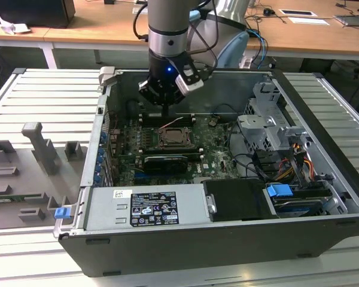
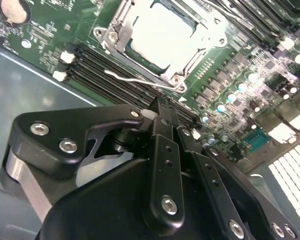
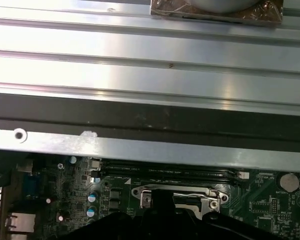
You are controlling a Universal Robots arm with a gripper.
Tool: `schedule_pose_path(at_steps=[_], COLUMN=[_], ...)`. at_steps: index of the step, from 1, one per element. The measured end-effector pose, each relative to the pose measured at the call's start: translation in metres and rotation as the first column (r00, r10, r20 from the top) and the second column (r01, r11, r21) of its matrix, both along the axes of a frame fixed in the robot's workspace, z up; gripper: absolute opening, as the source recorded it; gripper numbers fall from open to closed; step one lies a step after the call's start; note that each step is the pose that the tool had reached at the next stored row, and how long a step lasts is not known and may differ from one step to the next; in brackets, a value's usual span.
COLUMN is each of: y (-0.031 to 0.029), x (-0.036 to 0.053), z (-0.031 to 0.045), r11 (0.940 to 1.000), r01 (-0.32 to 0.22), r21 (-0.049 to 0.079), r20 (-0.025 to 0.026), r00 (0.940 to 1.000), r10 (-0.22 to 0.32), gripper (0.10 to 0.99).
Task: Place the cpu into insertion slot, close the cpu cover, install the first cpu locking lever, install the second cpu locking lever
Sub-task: 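Install the first cpu locking lever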
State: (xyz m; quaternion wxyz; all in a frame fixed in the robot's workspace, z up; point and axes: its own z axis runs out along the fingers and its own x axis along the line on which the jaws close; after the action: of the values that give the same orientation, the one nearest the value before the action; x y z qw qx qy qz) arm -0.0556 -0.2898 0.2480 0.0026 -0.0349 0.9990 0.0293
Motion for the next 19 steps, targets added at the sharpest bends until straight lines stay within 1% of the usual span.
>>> schedule_pose_path(at_steps=[3,6,8,10,12,14,15,19], y=[0.0,0.0,-0.0003,-0.0004,-0.0005,-0.0005,-0.0005,-0.0004], x=[0.0033,0.0044,0.0066,0.0078,0.0084,0.0096,0.0109,0.0191], z=[-0.0011,-0.0016,-0.0033,-0.0053,-0.0071,-0.0096,-0.0112,-0.0172], r11=[1.0,1.0,0.9994,0.9991,0.9991,0.9991,0.9991,0.9991], r01=[0.0,0.0,0.003,0.004,0.004,0.004,0.004,0.004], r21=[0.0,0.001,0.033,0.042,0.043,0.043,0.043,0.043], r20=[0.0,-0.0001,0.0,0.0002,0.0009,0.0041,0.0046,0.0047], r00=[1.0,1.0,1.0,1.0,1.0,1.0,1.0,1.0], r10=[0.0,0.0,-0.003,-0.004,-0.004,-0.004,-0.004,-0.004], gripper=[0.106,0.106,0.106,0.106,0.106,0.106,0.106,0.106])
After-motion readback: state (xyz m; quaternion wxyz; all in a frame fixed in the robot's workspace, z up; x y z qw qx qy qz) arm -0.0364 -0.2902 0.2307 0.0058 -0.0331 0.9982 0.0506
